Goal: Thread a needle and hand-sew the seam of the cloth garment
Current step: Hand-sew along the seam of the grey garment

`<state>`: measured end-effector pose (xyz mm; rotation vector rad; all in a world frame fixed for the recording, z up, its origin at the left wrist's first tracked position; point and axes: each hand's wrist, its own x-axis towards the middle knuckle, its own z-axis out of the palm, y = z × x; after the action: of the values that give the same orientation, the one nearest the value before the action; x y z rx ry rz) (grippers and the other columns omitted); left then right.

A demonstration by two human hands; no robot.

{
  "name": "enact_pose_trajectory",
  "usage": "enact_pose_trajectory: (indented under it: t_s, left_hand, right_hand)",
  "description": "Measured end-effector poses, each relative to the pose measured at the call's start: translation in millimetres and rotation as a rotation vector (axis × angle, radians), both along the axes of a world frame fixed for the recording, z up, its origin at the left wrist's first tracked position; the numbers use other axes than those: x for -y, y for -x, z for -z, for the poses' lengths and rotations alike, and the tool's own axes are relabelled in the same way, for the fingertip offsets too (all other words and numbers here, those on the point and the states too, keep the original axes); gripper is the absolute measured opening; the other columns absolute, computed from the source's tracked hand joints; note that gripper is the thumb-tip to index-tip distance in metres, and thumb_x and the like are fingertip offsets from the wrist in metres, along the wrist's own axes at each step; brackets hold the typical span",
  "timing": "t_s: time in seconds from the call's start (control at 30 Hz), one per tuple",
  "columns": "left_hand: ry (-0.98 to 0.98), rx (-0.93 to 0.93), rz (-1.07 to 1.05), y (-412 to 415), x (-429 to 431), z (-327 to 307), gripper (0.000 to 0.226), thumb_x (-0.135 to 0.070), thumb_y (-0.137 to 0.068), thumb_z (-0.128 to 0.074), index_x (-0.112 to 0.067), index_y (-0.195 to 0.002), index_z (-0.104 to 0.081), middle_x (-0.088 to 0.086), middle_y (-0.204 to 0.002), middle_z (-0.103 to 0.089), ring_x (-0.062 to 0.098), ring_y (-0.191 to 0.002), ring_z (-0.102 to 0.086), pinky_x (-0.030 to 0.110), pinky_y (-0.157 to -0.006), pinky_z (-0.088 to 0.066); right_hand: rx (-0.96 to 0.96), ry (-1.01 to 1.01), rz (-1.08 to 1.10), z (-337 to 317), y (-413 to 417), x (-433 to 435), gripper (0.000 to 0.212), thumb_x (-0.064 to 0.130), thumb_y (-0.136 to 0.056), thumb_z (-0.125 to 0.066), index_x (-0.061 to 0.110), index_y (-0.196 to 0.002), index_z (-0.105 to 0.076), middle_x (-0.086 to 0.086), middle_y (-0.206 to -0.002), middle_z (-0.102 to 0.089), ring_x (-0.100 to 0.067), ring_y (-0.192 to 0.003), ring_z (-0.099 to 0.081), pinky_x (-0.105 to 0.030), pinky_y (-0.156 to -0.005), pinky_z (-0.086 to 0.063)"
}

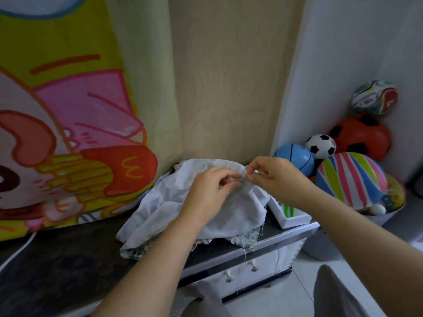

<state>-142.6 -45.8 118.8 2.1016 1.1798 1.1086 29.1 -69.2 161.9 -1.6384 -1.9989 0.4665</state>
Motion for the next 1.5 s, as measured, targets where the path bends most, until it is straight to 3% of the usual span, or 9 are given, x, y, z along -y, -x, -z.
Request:
enact_pose_trajectory:
  t_s: [0.13,0.5,0.63,0.7,0.9,1.07,1.27,1.4,1.5]
  left_hand:
    - [0.083,0.124,0.046,-3,3,-3,0.016,-0.014,-0.094,-0.059,-0.025,-0.083,-0.064,-0.017,-0.079,-0.060,-0.009,-0.075,-0.055,0.006,-0.070,-0.040]
    - [0.258,0.214,0.099,-2,5,1,0.023,-0.015,-0.098,-0.048,-0.023,-0.078,-0.055,-0.015,-0.064,-0.050,-0.005,-0.060,-0.044,0.009,-0.061,-0.036]
    - [0.265,0.206,0.115,1,3,3,0.021,-0.016,-0.098,-0.048,-0.022,-0.080,-0.055,-0.015,-0.066,-0.050,-0.001,-0.063,-0.044,0.016,-0.065,-0.038]
    - [0.261,0.204,0.122,2,1,2,0.022,-0.015,-0.098,-0.047,-0.024,-0.079,-0.055,-0.020,-0.062,-0.051,-0.003,-0.061,-0.043,0.015,-0.064,-0.037]
    - [0.246,0.265,0.125,5,2,-4,0.022,-0.024,-0.098,-0.050,-0.015,-0.080,-0.060,-0.008,-0.066,-0.048,0.005,-0.064,-0.043,0.021,-0.065,-0.038]
    - [0.316,0.411,0.240,7,6,-20,0.012,-0.032,-0.078,-0.066,-0.020,-0.077,-0.068,-0.014,-0.073,-0.066,-0.002,-0.075,-0.059,0.012,-0.075,-0.046]
    - [0.492,0.443,0.306,10,-1,-19,0.015,-0.027,-0.072,-0.070,-0.015,-0.081,-0.069,-0.008,-0.079,-0.071,0.001,-0.081,-0.064,0.016,-0.080,-0.049]
    - [0.523,0.394,0.190,4,-11,-3,0.011,-0.015,-0.085,-0.068,-0.021,-0.076,-0.069,-0.013,-0.068,-0.069,-0.004,-0.072,-0.061,0.015,-0.074,-0.046]
    - [0.560,0.405,0.125,-1,-19,11,0.006,-0.017,-0.086,-0.068,-0.017,-0.082,-0.072,-0.003,-0.081,-0.073,0.007,-0.082,-0.065,0.023,-0.082,-0.049]
  right_hand:
    - [-0.039,-0.040,0.002,-2,1,-1,0.004,0.023,-0.091,-0.059,0.021,-0.087,-0.061,-0.014,-0.065,-0.056,-0.004,-0.043,-0.041,-0.007,-0.045,-0.035]
    - [-0.395,0.098,-0.066,8,-5,0,0.004,0.021,-0.084,-0.069,0.020,-0.088,-0.068,0.006,-0.044,-0.030,-0.003,-0.040,-0.025,-0.013,-0.044,-0.027]
    - [-0.440,0.132,-0.098,7,-4,-7,0.008,0.027,-0.081,-0.071,0.022,-0.076,-0.072,-0.035,-0.071,-0.057,-0.028,-0.062,-0.052,-0.051,-0.073,-0.051]
    - [-0.446,0.127,-0.103,4,-4,-9,0.009,0.026,-0.083,-0.069,0.020,-0.076,-0.071,-0.034,-0.081,-0.063,-0.048,-0.071,-0.058,-0.061,-0.086,-0.046]
    - [-0.451,0.252,-0.198,-7,-6,-10,0.012,0.023,-0.089,-0.061,0.013,-0.085,-0.066,-0.006,-0.075,-0.071,-0.031,-0.075,-0.061,-0.057,-0.088,-0.046]
    - [-0.536,0.454,-0.357,-21,-9,-11,0.013,0.019,-0.087,-0.058,0.008,-0.086,-0.064,-0.003,-0.078,-0.064,-0.014,-0.076,-0.059,-0.027,-0.079,-0.050]
    - [-0.596,0.591,-0.372,-16,-12,-19,0.009,0.020,-0.085,-0.063,0.013,-0.082,-0.068,-0.012,-0.082,-0.058,-0.028,-0.082,-0.044,-0.036,-0.083,-0.040]
    - [-0.597,0.496,-0.212,3,-11,-21,0.014,0.020,-0.091,-0.057,0.010,-0.089,-0.066,0.001,-0.069,-0.061,-0.008,-0.063,-0.055,-0.024,-0.073,-0.050]
    - [-0.545,0.418,-0.145,21,-9,-22,0.028,0.037,-0.078,-0.066,0.017,-0.097,-0.069,-0.013,-0.085,-0.068,-0.015,-0.075,-0.061,-0.032,-0.080,-0.053]
